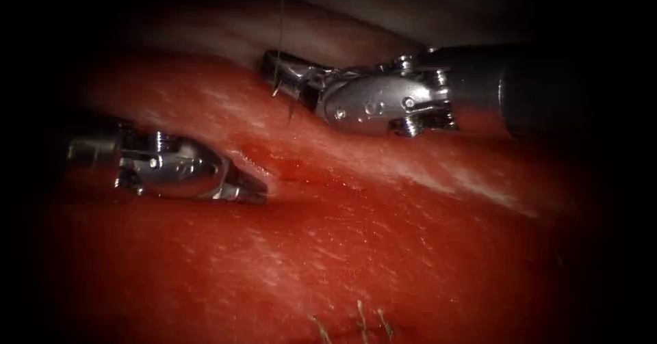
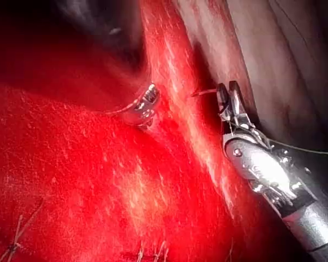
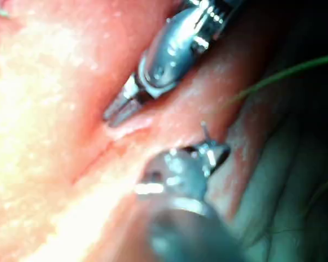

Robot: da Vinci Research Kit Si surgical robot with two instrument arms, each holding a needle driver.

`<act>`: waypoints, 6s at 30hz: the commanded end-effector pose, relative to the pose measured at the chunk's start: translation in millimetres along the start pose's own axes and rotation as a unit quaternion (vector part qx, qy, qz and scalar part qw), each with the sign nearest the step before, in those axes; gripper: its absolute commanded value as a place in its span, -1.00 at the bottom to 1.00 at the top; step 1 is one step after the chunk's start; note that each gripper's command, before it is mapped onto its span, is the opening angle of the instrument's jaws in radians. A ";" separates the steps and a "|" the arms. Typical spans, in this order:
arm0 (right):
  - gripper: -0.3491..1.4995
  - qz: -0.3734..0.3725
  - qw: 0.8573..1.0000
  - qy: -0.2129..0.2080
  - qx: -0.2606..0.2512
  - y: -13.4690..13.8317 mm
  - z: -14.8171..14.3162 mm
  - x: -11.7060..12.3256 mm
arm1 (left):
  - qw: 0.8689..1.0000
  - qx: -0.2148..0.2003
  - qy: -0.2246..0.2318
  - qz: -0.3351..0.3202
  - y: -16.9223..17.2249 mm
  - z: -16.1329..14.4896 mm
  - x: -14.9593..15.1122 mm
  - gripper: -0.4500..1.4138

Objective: Wound Closure

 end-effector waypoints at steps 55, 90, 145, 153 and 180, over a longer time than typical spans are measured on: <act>-1.00 0.160 0.980 -0.071 0.094 -10.5 0.1 -1.7 | 1.000 -0.005 0.001 -0.002 -0.3 0.3 -0.7 -0.71; -1.00 0.149 0.987 -0.058 -0.001 -4.3 1.9 -0.9 | 1.000 -0.004 0.001 -0.001 -0.2 0.7 -0.7 -0.73; -1.00 0.505 0.852 -0.119 -0.073 1.9 1.6 -3.6 | 1.000 -0.004 0.000 -0.001 -0.1 0.7 -0.8 -0.76; -1.00 0.525 0.840 -0.119 -0.071 2.2 1.5 -3.8 | 1.000 -0.005 0.001 -0.001 -0.1 0.8 -0.8 -0.76; -1.00 0.694 0.706 -0.139 0.033 -0.2 2.6 -3.8 | 1.000 -0.006 0.001 0.000 -0.1 0.7 -0.9 -0.77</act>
